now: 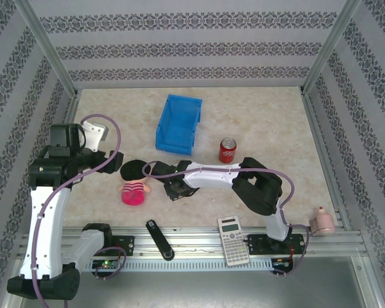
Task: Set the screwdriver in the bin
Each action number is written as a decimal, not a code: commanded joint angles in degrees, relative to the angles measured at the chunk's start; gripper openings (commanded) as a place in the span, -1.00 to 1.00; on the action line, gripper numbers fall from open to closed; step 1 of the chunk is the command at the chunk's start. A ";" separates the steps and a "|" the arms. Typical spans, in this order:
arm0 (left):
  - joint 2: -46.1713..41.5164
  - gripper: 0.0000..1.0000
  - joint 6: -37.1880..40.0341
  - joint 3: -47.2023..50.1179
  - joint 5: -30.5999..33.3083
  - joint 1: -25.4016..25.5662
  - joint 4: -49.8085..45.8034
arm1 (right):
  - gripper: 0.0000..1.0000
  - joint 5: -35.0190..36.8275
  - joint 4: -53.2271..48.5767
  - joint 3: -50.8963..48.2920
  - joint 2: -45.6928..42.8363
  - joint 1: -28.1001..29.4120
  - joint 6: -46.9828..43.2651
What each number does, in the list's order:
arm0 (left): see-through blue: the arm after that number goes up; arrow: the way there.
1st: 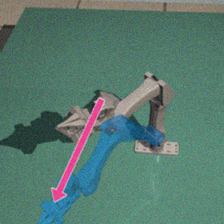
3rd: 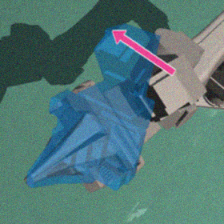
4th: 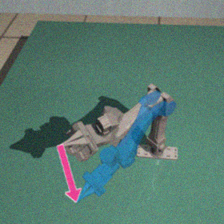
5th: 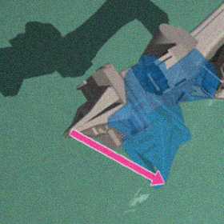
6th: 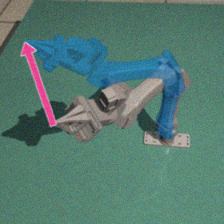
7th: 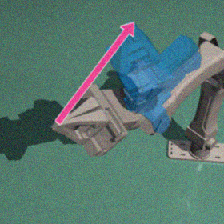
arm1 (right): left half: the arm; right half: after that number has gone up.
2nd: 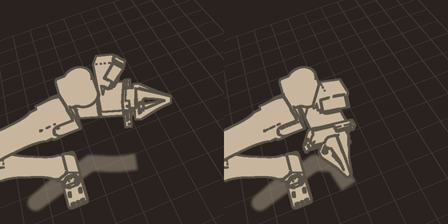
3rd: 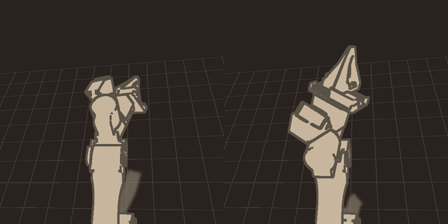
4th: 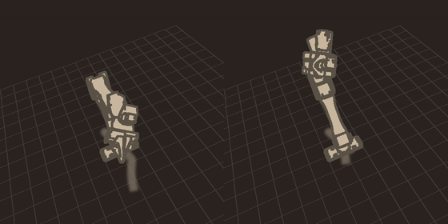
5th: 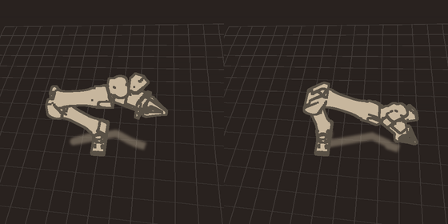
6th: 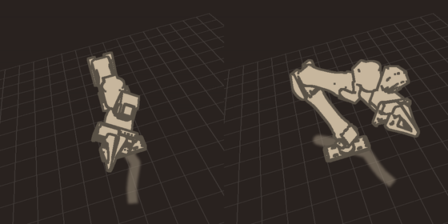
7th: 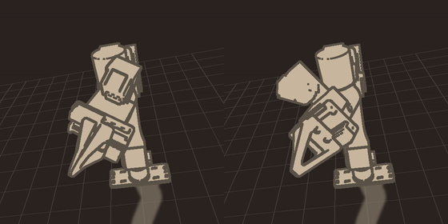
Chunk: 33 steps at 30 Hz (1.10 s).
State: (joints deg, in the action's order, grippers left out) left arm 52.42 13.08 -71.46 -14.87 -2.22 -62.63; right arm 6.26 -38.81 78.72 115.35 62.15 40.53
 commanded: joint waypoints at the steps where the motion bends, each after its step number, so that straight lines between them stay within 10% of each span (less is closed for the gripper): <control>1: -0.30 0.99 -0.22 0.36 -0.97 0.46 -1.35 | -0.62 -0.46 -2.89 -1.50 0.10 0.69 -0.43; 33: -1.26 0.99 0.89 1.33 -0.62 0.46 -1.79 | -0.66 -1.60 -11.01 9.10 -13.75 -3.12 -3.61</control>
State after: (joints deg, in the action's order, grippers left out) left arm 51.64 13.30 -70.83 -15.84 -2.22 -63.88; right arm 4.40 -47.81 84.33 103.42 60.16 37.12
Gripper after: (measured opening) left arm 0.994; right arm 0.171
